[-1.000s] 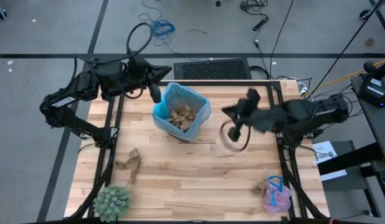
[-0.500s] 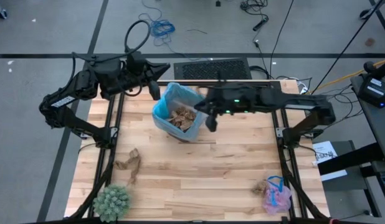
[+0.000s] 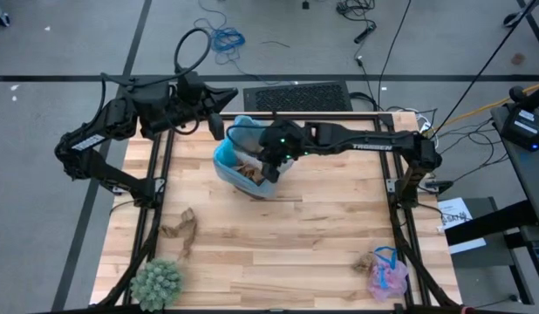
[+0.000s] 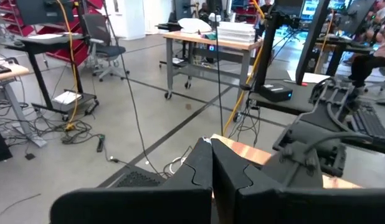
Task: Pick and place trash into bin
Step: Put the gray paper into the brown trash bin, then put the brown paper into the brown trash bin
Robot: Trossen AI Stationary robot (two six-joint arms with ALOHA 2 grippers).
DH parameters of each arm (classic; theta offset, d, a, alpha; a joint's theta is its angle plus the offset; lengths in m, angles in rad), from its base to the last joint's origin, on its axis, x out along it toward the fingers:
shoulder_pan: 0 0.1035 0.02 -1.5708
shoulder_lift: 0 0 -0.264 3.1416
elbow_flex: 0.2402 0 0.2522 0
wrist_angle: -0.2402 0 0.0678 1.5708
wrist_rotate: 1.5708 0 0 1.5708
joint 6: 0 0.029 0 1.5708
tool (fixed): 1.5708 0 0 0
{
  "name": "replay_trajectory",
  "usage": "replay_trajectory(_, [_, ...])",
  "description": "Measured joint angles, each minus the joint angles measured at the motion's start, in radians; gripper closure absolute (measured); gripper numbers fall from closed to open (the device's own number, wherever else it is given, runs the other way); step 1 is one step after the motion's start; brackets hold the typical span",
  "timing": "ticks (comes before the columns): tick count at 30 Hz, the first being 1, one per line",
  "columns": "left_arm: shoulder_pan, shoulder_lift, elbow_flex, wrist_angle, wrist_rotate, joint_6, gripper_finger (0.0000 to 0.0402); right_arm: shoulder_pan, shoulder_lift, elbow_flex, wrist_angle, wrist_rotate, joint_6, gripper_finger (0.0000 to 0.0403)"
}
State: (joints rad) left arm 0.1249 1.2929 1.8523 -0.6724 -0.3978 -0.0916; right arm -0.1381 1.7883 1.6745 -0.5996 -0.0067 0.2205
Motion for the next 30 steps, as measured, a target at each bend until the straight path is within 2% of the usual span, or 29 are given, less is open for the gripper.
replay_trajectory(5, [0.0,0.001,0.0,-0.009,-0.034,0.003,0.0402,0.0,0.004,0.0,-0.04,0.0,0.003,0.0294])
replay_trajectory(8, [0.006,0.001,0.0,-0.017,-0.041,0.003,0.0402,0.0,-0.008,0.034,-0.121,0.0,0.007,0.0243])
replay_trajectory(10, [0.012,0.001,0.0,-0.021,-0.04,0.003,0.0402,0.0,-0.018,0.088,-0.227,-0.033,0.003,0.0217])
replay_trajectory(12, [0.016,0.001,0.0,-0.026,-0.018,0.006,0.0402,0.004,-0.022,0.154,-0.382,-0.111,0.006,0.0203])
replay_trajectory(16, [0.019,0.001,0.0,-0.03,0.005,0.023,0.0402,0.05,-0.021,0.262,-0.717,-0.253,0.012,0.0204])
replay_trajectory(20, [0.029,0.001,0.0,-0.027,0.005,0.03,0.0402,0.128,-0.041,0.282,-0.952,-0.286,0.049,0.0225])
replay_trajectory(25, [0.05,0.001,0.0,-0.026,0.015,0.029,0.0402,0.241,-0.12,0.172,-0.949,-0.31,0.249,0.0259])
replay_trajectory(30, [0.069,0.001,0.0,-0.026,0.074,0.027,0.0402,0.37,-0.217,-0.026,-0.944,-0.31,0.515,0.0281])
